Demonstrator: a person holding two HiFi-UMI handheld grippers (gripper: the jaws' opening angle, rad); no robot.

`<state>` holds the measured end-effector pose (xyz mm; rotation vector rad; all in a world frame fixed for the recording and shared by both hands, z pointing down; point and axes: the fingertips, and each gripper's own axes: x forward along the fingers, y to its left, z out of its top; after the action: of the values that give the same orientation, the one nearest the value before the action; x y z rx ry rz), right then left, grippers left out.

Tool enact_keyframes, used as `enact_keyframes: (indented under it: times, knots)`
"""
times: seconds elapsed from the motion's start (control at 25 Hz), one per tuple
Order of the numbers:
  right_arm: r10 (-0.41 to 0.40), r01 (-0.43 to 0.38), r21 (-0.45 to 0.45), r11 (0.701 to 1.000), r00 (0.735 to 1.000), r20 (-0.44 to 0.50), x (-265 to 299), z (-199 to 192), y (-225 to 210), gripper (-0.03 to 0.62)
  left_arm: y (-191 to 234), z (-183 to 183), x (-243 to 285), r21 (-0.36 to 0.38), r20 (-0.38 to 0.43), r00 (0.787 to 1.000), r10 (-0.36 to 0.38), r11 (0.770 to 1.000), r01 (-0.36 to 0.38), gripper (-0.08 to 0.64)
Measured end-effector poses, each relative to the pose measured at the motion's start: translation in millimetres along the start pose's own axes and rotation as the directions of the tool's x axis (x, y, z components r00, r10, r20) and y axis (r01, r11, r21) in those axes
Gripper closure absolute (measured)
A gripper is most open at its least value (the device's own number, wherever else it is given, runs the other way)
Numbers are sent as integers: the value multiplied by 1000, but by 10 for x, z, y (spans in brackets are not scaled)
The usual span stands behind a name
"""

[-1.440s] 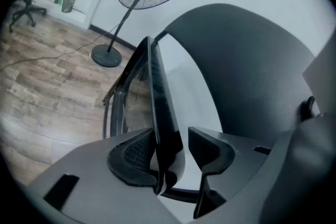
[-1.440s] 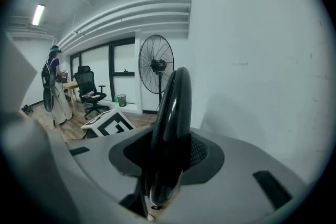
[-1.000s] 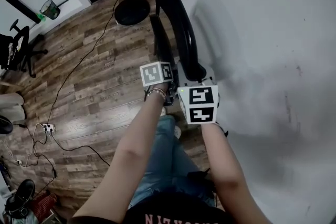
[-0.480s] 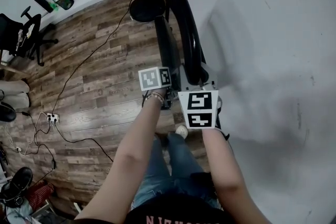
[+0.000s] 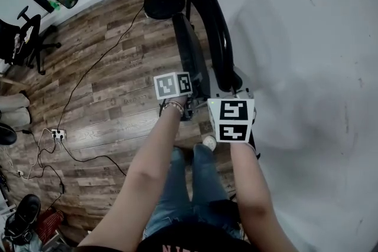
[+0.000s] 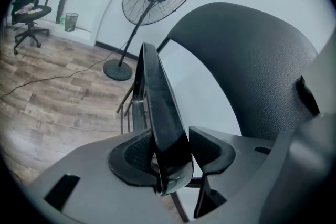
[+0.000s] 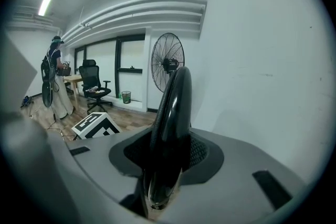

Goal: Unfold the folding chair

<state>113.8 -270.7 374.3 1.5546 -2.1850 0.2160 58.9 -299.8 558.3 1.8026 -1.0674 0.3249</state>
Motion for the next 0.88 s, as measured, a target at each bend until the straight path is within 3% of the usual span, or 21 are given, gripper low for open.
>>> enact_keyframes:
  times: [0.24, 0.36, 0.6, 0.88]
  knots:
    - [-50, 50, 2, 999, 999, -15, 23, -2, 131, 469, 230, -22, -147, 9, -19, 1000, -19, 1000, 20, 356]
    - [-89, 90, 40, 995, 995, -39, 31, -68, 13, 471, 445, -61, -238, -29, -19, 1000, -23, 999, 23, 356]
    - [-107, 109, 44, 993, 993, -52, 54, -57, 19, 469, 614, -59, -316, -31, -11, 998, -63, 998, 63, 353]
    - [-127, 131, 75, 989, 990, -57, 89, -183, -33, 468, 1008, -185, -394, -77, -7, 998, -58, 995, 58, 350]
